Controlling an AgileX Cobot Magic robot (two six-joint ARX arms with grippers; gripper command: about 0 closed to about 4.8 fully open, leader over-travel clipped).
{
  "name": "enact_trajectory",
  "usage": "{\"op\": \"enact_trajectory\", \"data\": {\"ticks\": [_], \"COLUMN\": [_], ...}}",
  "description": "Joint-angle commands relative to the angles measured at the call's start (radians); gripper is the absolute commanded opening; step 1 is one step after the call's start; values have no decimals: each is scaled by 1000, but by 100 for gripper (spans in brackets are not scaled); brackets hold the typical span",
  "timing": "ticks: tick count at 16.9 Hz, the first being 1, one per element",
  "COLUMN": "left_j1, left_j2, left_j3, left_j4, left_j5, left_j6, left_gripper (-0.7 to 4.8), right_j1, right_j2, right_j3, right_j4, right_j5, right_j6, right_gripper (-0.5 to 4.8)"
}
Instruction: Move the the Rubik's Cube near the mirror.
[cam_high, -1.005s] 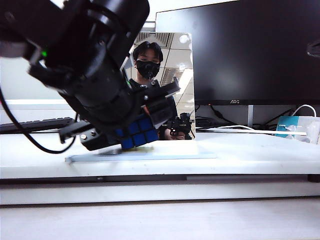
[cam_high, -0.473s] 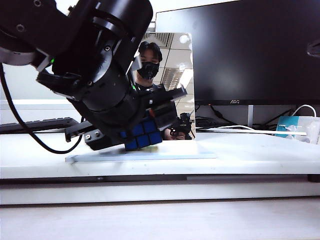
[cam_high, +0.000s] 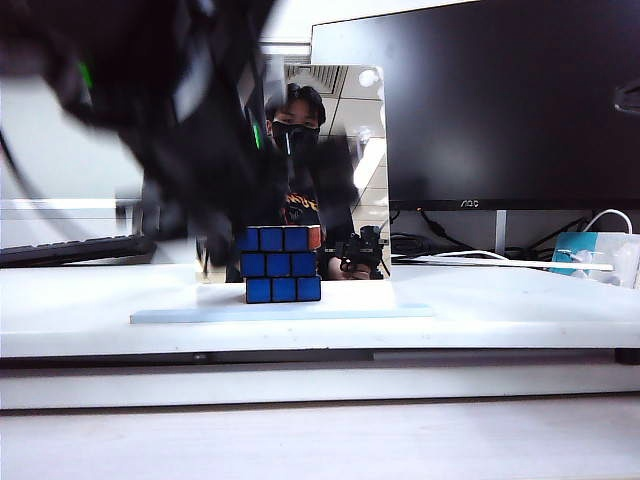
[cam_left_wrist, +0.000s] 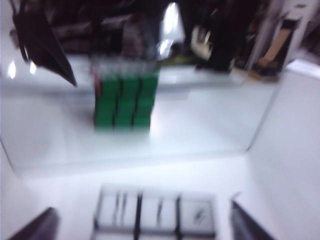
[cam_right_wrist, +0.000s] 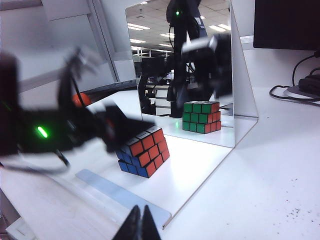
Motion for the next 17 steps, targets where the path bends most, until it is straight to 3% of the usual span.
{"op": "enact_trajectory", "data": {"ticks": [1,2,3,4,5,6,8,10,12,17], "left_j1": [-2,-2,-2,-5,-18,-19,-19,-15,-15,-15], "left_j2": [-128,-183,-252,-341,-427,-487,-684,-917,-1071,-1321], "left_j3": [2,2,2,2,1,2,2,2,2,2], "left_j4": [-117,-165,-207,-254,-295,-318,-380,-439,-523,-824], "left_j5": [-9,-8,-7,-7,-6,16,198,537,690,690], "left_j6": [88,137,209,297,373,423,485,515,552,582], "left_gripper": [479,479,369,105,0,-6,-6,-6,-6,-6], "right_j1": [-1,-2,-2,-2,-2,-3,-3,-3,-3,-3], "right_j2": [0,0,0,0,0,0,0,0,0,0], "right_j3": [-5,-5,-5,-5,-5,-5,-5,-5,-5,-5], "right_j4": [17,17,17,17,17,17,17,18,18,18], "right_j5": [26,27,28,31,32,37,124,368,544,587], "right_j6": [1,-6,-10,-10,-10,-10,-10,-84,-160,-206], "right_gripper": [-1,-1,-1,-1,-1,-1,-1,-1,-1,-1]}}
